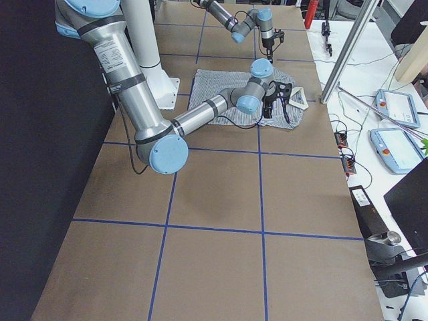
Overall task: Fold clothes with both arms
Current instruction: 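Bring the left gripper beside the shirt's shoulder while the right gripper hovers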
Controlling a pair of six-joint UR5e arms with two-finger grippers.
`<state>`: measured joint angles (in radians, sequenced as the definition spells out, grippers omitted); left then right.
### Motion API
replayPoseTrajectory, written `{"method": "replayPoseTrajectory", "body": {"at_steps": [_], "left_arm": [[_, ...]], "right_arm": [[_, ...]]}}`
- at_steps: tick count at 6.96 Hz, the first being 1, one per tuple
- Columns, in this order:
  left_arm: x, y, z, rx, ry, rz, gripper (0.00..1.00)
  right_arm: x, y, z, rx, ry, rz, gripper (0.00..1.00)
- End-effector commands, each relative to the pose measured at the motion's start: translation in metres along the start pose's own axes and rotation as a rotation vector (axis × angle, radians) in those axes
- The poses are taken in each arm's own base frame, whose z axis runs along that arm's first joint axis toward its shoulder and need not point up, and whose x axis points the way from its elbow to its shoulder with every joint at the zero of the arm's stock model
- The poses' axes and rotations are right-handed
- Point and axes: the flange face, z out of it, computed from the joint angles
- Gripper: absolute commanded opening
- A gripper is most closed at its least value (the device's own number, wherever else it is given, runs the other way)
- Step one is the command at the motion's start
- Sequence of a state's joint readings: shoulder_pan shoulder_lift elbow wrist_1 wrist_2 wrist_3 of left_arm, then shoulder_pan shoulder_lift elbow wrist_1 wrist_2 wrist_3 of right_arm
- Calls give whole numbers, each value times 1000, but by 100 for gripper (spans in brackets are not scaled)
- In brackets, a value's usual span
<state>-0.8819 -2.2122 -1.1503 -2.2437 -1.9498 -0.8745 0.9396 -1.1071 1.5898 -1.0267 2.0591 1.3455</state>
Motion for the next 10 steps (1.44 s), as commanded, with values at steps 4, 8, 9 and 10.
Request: {"method": "replayPoseTrajectory", "body": {"at_steps": [4,8,9,10], "left_arm": [[-11,8,4,-10,-18,-24,39],[-21,15,10,-22,-30,-31,41],[-24,16,12,-24,-33,-31,46],[-23,19,15,-31,-36,-30,47]], "right_arm": [[0,-1,3,-1,3,0,100],[-2,0,4,-4,2,-2,100],[-1,-1,4,-2,3,-1,100],[-1,-1,4,-2,3,-1,100]]}}
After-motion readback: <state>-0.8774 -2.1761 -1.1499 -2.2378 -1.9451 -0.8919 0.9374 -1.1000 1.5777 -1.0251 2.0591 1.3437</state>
